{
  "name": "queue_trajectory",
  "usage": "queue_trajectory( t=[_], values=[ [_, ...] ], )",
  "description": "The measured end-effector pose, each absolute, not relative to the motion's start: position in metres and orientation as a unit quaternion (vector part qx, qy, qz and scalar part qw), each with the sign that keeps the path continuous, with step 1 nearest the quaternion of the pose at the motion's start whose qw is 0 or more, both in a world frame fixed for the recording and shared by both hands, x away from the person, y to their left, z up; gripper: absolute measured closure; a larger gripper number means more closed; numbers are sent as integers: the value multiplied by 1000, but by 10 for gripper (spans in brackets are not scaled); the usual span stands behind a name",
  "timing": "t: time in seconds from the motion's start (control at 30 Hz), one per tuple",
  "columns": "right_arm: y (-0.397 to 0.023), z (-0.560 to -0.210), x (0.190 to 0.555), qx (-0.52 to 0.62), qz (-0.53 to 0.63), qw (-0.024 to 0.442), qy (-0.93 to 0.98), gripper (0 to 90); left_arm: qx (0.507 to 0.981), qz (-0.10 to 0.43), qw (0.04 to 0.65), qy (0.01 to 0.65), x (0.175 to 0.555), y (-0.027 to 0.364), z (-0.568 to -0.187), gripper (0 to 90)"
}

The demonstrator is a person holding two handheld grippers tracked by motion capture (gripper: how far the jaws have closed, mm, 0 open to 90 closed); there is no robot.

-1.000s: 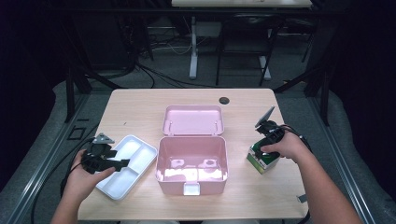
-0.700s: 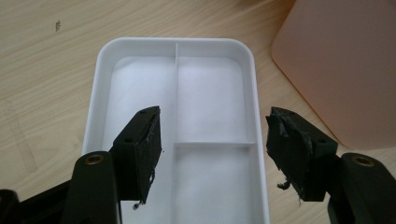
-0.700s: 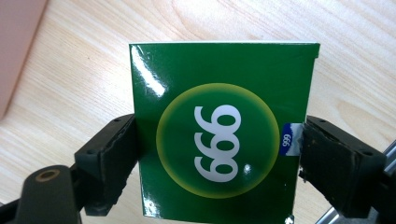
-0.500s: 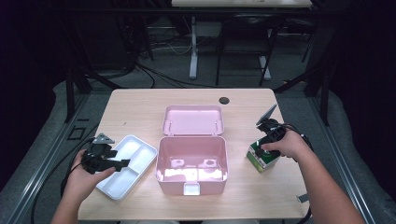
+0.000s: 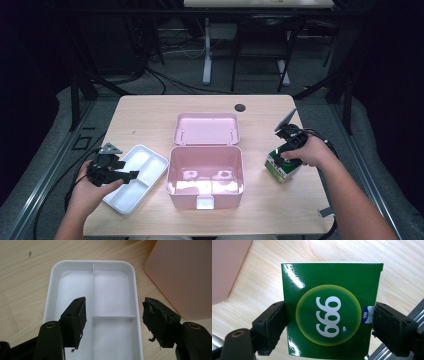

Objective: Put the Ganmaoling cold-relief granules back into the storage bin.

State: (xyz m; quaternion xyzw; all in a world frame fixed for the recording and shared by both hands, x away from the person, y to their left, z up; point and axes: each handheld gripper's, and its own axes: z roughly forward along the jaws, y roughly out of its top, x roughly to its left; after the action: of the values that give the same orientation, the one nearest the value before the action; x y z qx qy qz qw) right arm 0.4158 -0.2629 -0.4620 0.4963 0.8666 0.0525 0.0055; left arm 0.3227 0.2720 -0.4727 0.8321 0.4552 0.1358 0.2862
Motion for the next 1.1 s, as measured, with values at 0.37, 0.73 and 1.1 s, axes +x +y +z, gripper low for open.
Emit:
queue_trajectory(
  t=[0.37,0.73,1.1],
  values=[
    [-260,-440,412,484,47,4,874,156,832,135,287,456,323,272,-473,358],
    [-250,-422,408,466,49,6,883,156,830,135,288,457,323,273,-474,357],
    [-239,-405,404,446,48,8,894,156,832,132,286,457,323,273,-474,357]
  ],
)
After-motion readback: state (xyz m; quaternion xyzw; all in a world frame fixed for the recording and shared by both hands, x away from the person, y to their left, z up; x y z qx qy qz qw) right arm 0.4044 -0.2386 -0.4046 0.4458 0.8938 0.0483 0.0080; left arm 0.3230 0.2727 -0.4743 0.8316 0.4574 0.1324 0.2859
